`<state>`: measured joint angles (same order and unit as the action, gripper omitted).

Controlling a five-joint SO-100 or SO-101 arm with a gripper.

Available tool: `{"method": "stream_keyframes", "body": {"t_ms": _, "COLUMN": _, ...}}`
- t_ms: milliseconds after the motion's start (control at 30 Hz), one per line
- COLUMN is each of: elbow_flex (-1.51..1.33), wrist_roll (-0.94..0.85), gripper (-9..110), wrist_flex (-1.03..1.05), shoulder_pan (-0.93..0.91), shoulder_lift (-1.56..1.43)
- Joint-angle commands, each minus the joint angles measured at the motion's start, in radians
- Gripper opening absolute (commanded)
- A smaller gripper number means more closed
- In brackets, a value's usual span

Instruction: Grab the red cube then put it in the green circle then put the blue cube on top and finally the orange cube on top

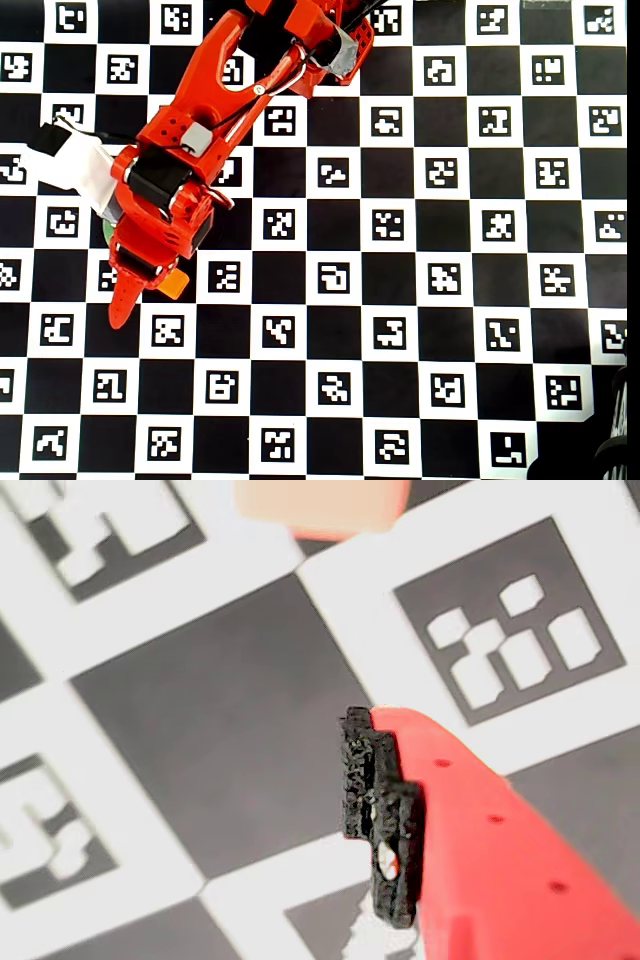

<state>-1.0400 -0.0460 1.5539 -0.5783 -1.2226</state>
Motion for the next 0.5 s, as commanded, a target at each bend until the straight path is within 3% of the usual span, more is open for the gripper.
{"method": "stream_keyframes", "body": {"t_ms": 0, "elbow_flex": -0.038, "wrist_roll": -0.009, "gripper": 54, "wrist_flex": -0.055, "shoulder_pan": 0.009, "shoulder_lift": -0.037}}
{"method": "stream_keyframes", "body": {"t_ms": 467, "elbow_flex": -0.276, "wrist_roll": -0.012, "gripper": 54, "wrist_flex": -0.253, "shoulder_pan": 0.014, "shoulder_lift": 0.005}}
